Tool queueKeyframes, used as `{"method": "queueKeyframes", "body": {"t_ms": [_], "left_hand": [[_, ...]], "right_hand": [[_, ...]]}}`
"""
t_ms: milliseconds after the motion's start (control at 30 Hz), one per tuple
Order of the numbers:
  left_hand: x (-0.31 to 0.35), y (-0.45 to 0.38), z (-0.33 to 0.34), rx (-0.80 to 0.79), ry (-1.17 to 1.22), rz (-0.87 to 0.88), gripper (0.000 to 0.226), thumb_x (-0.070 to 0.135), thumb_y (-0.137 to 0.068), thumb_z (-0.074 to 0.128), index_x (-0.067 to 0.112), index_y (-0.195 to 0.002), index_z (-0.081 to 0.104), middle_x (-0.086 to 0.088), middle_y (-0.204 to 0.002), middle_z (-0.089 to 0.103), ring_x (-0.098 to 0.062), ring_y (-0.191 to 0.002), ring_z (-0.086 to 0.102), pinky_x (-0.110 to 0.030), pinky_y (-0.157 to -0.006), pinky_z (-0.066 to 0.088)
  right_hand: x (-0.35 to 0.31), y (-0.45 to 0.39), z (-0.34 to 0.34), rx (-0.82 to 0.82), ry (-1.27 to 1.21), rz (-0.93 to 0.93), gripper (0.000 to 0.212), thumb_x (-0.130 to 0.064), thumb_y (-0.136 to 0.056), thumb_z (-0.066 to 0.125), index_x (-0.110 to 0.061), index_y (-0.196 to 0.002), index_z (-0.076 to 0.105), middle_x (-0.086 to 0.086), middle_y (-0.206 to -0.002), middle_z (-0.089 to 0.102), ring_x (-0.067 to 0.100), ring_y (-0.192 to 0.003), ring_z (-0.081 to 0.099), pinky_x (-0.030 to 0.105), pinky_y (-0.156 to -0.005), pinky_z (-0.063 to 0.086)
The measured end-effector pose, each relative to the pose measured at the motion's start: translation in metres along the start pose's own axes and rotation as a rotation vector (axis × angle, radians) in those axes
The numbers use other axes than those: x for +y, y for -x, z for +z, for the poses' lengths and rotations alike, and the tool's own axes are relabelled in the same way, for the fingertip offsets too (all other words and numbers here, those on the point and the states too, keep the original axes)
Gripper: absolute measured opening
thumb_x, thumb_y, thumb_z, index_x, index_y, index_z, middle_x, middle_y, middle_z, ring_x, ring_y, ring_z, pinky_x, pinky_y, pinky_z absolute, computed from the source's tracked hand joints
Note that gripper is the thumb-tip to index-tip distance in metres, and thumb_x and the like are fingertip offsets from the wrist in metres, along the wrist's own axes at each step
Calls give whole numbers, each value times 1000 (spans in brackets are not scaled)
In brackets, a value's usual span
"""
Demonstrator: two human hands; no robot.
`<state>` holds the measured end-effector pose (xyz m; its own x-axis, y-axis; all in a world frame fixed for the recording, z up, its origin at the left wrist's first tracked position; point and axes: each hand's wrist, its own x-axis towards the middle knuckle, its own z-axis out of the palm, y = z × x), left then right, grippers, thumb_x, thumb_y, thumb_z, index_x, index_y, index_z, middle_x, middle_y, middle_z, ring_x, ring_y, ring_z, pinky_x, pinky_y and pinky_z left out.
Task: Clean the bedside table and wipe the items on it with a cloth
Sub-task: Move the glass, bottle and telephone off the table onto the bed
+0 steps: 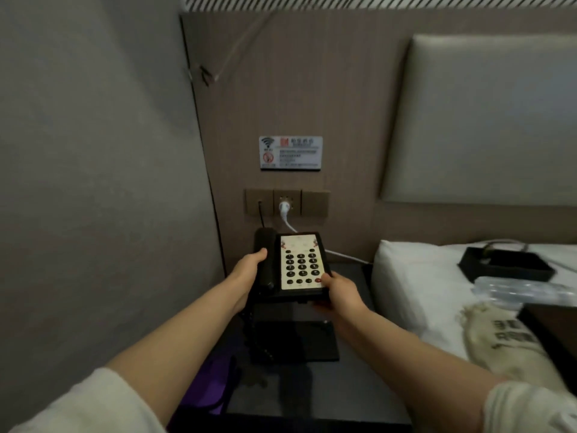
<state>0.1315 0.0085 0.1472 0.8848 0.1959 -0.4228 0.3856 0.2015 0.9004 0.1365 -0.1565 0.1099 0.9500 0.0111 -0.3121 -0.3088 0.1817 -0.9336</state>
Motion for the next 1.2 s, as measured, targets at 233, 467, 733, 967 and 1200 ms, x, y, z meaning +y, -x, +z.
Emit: {"method": "queueKeyframes", "body": {"t_ms": [233, 467, 733, 967, 1200], "left_hand": [[22, 100, 41, -70, -20, 70, 39, 41, -94, 54, 7, -108, 67, -14, -93, 73, -28, -78, 70, -32, -61, 56], [22, 187, 74, -169, -44, 116, 38, 40, -91, 59, 9, -111, 67, -12, -98, 73, -27, -82, 70, -31, -60, 55], [-7, 262, 117, -260, -2, 173, 37, 38, -90, 62, 11, -115, 66, -5, -93, 74, -17, -66, 72, -21, -44, 51], [-67, 302, 151, -388, -60, 87, 49, 45, -81, 70, 16, -120, 61, -2, -96, 75, -18, -79, 72, -26, -58, 55], [-128, 317, 181, -508, -126, 15, 39, 45, -82, 69, 21, -113, 67, 4, -92, 76, -15, -82, 72, -29, -70, 54]], "right_hand": [[-50, 91, -49, 34, -33, -62, 25, -11, -102, 39, -13, -118, 58, 6, -95, 68, 21, -82, 64, 30, -56, 50], [-78, 172, -102, 40, 4, -126, 23, -11, -100, 39, -19, -100, 60, 5, -91, 68, 22, -85, 63, 39, -79, 52], [-86, 246, -173, 44, 101, -174, 22, -11, -99, 39, -21, -101, 59, 5, -96, 68, 22, -89, 64, 35, -74, 52], [-73, 296, -268, 73, 231, -107, 18, -15, -95, 54, -23, -111, 54, 6, -93, 75, 23, -87, 72, 45, -78, 57], [-43, 334, -335, 73, 400, 63, 30, -9, -93, 59, -13, -121, 50, 13, -109, 69, 26, -92, 70, 38, -69, 59]]}}
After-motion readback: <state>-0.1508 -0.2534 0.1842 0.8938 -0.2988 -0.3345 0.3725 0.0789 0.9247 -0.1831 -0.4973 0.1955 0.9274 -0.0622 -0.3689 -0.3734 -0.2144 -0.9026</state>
